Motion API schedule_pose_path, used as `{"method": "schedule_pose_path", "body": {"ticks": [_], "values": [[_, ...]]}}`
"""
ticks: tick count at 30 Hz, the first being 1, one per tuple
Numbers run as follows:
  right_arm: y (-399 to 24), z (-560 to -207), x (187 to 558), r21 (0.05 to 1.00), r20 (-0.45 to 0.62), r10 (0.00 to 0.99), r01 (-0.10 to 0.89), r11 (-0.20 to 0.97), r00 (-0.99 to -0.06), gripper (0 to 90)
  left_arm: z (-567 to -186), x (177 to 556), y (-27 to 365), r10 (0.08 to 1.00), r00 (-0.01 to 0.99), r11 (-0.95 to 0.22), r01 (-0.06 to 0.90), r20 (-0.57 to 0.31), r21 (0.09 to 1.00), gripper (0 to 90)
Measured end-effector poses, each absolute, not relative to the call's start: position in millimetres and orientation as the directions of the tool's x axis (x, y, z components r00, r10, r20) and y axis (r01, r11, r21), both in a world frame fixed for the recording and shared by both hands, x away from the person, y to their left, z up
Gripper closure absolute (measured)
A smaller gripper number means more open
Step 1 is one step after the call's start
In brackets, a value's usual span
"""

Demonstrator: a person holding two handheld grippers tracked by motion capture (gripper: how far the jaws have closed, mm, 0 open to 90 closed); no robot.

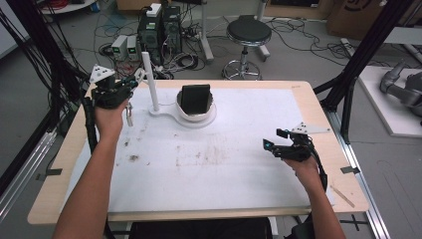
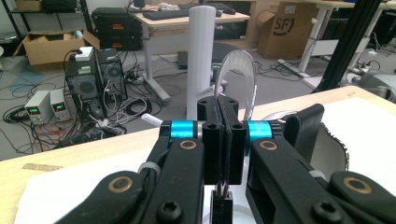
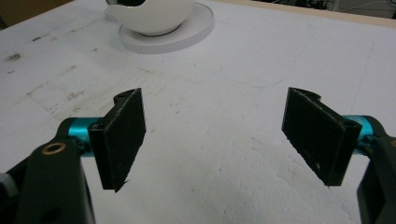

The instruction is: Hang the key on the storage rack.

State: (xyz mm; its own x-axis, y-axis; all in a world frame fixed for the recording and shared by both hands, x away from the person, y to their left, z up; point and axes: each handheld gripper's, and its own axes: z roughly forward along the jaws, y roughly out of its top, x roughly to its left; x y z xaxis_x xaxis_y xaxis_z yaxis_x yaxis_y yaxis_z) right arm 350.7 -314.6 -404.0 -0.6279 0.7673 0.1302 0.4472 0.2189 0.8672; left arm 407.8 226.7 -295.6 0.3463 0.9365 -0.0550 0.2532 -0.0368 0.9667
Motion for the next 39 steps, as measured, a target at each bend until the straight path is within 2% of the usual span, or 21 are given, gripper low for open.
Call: {"method": "schedule_pose_path", "body": {"ticks": [16, 31, 39], "values": [[-314, -406, 352, 0.861, 0.135, 0.759, 0.455, 0.228, -0.637, 22.0, -308, 427, 218, 0.949, 0.315, -0.076, 0.251, -0.007, 0.965, 88.4], [-316, -407, 352, 0.861, 0.138, 0.761, 0.456, 0.224, -0.634, 22.0, -320, 440, 211, 0.957, 0.29, -0.076, 0.287, -0.011, 0.955, 87.5], [-318, -407, 351, 0.863, 0.141, 0.764, 0.457, 0.217, -0.63, 22.0, -317, 433, 212, 0.951, 0.31, -0.076, 0.278, -0.015, 0.957, 74.8]]}}
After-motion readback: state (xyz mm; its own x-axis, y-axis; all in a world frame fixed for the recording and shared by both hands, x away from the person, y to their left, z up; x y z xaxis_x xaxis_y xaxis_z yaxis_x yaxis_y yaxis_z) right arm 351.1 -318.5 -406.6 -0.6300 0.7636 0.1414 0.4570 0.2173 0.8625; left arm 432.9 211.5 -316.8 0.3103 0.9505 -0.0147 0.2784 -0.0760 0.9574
